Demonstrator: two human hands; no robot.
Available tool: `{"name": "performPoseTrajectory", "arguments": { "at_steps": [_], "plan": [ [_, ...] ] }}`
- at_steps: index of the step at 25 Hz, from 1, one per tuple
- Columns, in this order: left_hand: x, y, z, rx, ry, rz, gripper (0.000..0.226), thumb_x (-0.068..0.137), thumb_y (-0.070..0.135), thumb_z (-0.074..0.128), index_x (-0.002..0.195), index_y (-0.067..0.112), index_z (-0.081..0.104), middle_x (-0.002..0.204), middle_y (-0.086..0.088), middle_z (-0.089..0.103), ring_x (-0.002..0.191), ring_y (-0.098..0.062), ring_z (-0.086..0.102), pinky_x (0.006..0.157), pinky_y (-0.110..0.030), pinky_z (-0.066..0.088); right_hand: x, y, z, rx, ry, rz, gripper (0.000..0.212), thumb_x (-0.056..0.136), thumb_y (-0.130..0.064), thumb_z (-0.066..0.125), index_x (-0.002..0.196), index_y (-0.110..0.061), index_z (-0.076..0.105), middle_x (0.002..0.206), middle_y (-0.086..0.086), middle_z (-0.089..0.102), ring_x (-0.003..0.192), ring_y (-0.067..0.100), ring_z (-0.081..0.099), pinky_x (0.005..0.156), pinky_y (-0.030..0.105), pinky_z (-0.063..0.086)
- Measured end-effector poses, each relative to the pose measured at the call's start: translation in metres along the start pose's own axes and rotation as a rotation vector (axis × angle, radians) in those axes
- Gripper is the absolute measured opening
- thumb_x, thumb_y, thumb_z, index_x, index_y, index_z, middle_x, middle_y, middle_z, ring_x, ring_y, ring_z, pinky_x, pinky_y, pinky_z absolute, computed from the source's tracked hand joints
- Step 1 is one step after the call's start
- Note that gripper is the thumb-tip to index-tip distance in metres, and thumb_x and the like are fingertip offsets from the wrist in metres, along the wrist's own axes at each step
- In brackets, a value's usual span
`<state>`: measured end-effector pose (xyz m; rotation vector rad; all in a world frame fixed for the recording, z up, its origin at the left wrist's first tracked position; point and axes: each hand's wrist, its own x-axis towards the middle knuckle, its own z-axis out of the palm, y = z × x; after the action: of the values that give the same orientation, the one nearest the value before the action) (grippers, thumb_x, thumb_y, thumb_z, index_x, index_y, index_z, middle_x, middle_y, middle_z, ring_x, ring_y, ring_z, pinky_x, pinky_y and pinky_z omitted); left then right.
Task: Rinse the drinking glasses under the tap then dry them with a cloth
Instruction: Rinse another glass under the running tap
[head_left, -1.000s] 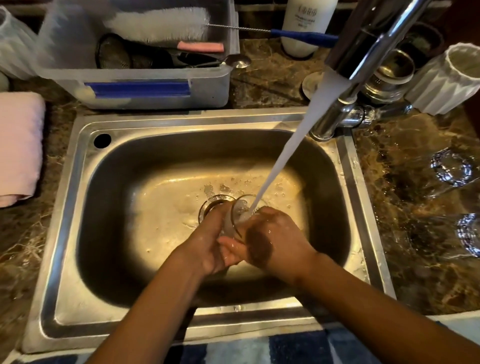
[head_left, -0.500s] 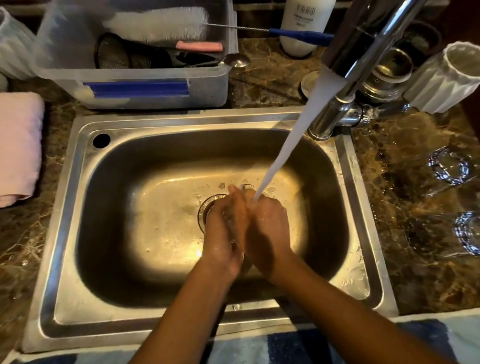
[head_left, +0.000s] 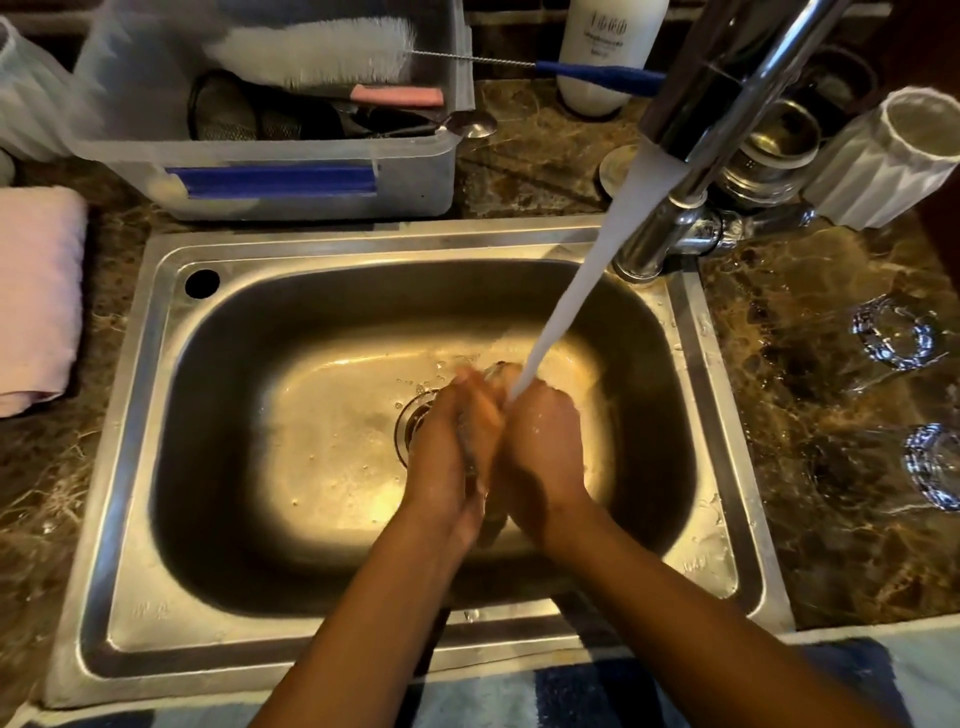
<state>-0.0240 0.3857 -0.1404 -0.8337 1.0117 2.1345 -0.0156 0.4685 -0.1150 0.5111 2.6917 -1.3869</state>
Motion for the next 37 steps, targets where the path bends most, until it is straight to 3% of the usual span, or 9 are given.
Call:
{"name": "performPoseTrajectory", "arguments": {
  "at_steps": [4, 6, 12, 18, 24, 28, 30, 34, 37],
  "plan": [
    [0.003, 0.020, -0.010, 0.101, -0.017, -0.334, 0.017, 0.063, 0.026, 0.061, 0.058, 0.013, 0.071, 0.063, 0.004, 0.049, 0.065, -0.007, 0.035, 0.063, -0.019, 0.016, -0.004, 0.014, -0.017, -0.536, -0.427, -0.445, 0.031, 0.102, -0.045, 0.045, 0.108, -0.018, 0.060, 0.097, 0.007, 0.075, 0.081, 0.025, 0.070, 0.077, 0.038, 0.058],
    [-0.003, 0.017, -0.005, 0.089, -0.015, -0.284, 0.024, 0.073, 0.028, 0.061, 0.055, 0.015, 0.071, 0.063, 0.003, 0.053, 0.061, -0.011, 0.050, 0.059, -0.019, 0.034, -0.002, 0.009, -0.015, -0.603, -0.297, -0.476, 0.033, 0.104, -0.041, 0.039, 0.105, -0.017, 0.061, 0.088, 0.003, 0.073, 0.074, 0.022, 0.069, 0.070, 0.032, 0.055],
    [-0.004, -0.018, 0.011, 0.688, 0.193, 0.751, 0.013, 0.100, 0.023, 0.061, 0.088, 0.023, 0.065, 0.084, 0.005, 0.072, 0.082, -0.008, 0.070, 0.070, -0.017, 0.056, -0.003, -0.002, 0.003, 0.676, 0.189, 0.506, 0.038, 0.101, -0.033, 0.054, 0.071, -0.016, 0.070, 0.065, -0.001, 0.074, 0.063, 0.013, 0.073, 0.056, 0.026, 0.056],
    [-0.003, 0.026, 0.022, 0.525, 0.126, -0.074, 0.038, 0.089, 0.028, 0.052, 0.059, 0.016, 0.072, 0.056, -0.001, 0.062, 0.042, -0.009, 0.058, 0.041, -0.020, 0.045, -0.017, 0.019, -0.004, 0.087, 0.131, -0.128, 0.030, 0.097, -0.028, 0.062, 0.073, -0.013, 0.069, 0.059, -0.001, 0.067, 0.056, 0.018, 0.068, 0.054, 0.026, 0.051],
    [-0.010, 0.002, -0.005, 1.092, 0.046, 1.034, 0.022, 0.103, 0.022, 0.051, 0.084, 0.017, 0.062, 0.080, 0.000, 0.065, 0.075, -0.018, 0.064, 0.064, -0.039, 0.057, 0.001, -0.009, -0.021, 0.786, -0.110, 0.629, 0.031, 0.094, -0.035, 0.065, 0.077, -0.012, 0.076, 0.073, 0.008, 0.076, 0.062, 0.010, 0.071, 0.055, 0.029, 0.059],
    [-0.007, 0.019, 0.014, 0.635, 0.177, 0.157, 0.019, 0.076, 0.028, 0.061, 0.070, 0.016, 0.075, 0.070, -0.007, 0.073, 0.060, -0.019, 0.065, 0.052, -0.027, 0.049, -0.017, -0.011, -0.014, 0.207, 0.059, 0.129, 0.041, 0.097, -0.048, 0.051, 0.068, -0.024, 0.065, 0.060, -0.006, 0.068, 0.058, 0.006, 0.068, 0.057, 0.020, 0.053],
    [-0.007, 0.024, 0.017, 0.599, 0.177, 0.007, 0.020, 0.069, 0.029, 0.062, 0.060, 0.013, 0.071, 0.056, 0.001, 0.066, 0.052, -0.019, 0.057, 0.047, -0.024, 0.045, -0.024, -0.008, -0.006, 0.126, 0.011, 0.055, 0.039, 0.097, -0.047, 0.052, 0.073, -0.021, 0.068, 0.066, -0.006, 0.070, 0.064, 0.009, 0.069, 0.066, 0.028, 0.059],
    [-0.012, 0.015, -0.006, 1.174, 0.027, 0.991, 0.023, 0.091, 0.029, 0.062, 0.073, 0.014, 0.063, 0.075, -0.003, 0.069, 0.070, -0.025, 0.066, 0.063, -0.044, 0.059, -0.006, -0.010, -0.021, 0.856, -0.167, 0.651, 0.036, 0.097, -0.038, 0.059, 0.071, -0.018, 0.077, 0.067, 0.000, 0.072, 0.058, 0.010, 0.068, 0.053, 0.028, 0.053],
    [-0.005, 0.017, 0.004, 1.115, 0.084, 0.834, 0.026, 0.087, 0.035, 0.056, 0.074, 0.014, 0.064, 0.082, -0.006, 0.072, 0.076, -0.027, 0.068, 0.070, -0.047, 0.060, -0.010, -0.007, -0.016, 0.624, -0.023, 0.468, 0.046, 0.100, -0.040, 0.052, 0.062, -0.021, 0.071, 0.056, -0.009, 0.069, 0.050, 0.002, 0.066, 0.052, 0.017, 0.049]
  ]
}}
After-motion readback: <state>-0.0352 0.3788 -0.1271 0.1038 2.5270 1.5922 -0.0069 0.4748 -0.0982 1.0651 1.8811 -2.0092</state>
